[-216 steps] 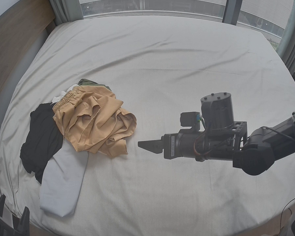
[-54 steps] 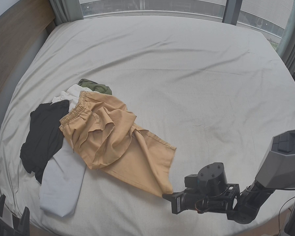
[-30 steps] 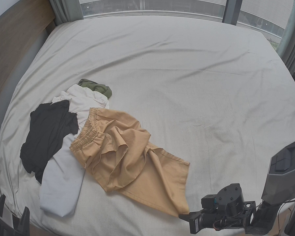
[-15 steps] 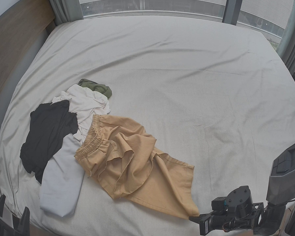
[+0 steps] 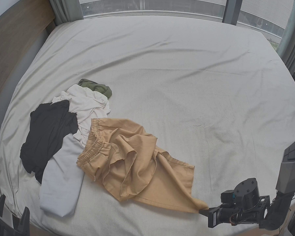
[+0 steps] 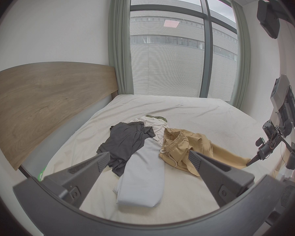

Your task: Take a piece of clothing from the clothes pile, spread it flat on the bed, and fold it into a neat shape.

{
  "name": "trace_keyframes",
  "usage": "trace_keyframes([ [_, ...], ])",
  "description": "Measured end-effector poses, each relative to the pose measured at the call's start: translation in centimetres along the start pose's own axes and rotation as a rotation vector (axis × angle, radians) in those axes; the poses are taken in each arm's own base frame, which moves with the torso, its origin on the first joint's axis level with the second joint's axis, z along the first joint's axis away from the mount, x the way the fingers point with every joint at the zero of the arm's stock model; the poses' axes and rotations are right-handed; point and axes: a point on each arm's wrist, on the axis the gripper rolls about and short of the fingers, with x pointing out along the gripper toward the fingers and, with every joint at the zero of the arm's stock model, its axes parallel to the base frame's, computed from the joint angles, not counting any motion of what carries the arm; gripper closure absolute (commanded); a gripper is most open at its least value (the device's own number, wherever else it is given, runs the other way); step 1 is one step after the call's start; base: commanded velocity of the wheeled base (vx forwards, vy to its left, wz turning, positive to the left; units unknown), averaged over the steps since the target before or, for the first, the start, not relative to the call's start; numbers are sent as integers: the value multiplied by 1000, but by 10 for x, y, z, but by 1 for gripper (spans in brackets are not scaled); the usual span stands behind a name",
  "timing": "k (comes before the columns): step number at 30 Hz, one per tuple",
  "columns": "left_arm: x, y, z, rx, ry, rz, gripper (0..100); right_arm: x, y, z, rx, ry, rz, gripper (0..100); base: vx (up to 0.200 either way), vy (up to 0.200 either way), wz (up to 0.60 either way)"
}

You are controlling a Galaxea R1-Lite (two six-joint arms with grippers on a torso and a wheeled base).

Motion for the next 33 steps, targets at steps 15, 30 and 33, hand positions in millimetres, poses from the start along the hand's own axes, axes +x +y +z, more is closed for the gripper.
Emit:
trace_keyframes([
  [15,0,0,0,2,0,-1,0,-29,-18,8,72,-12,-85,100,0,0,0],
  [30,0,0,0,2,0,-1,0,-56,-39,12,108,-39,-174,100,0,0,0],
  [33,0,0,0,2,0,-1,0,-58,-42,14,117,-52,-187,100,0,0,0],
])
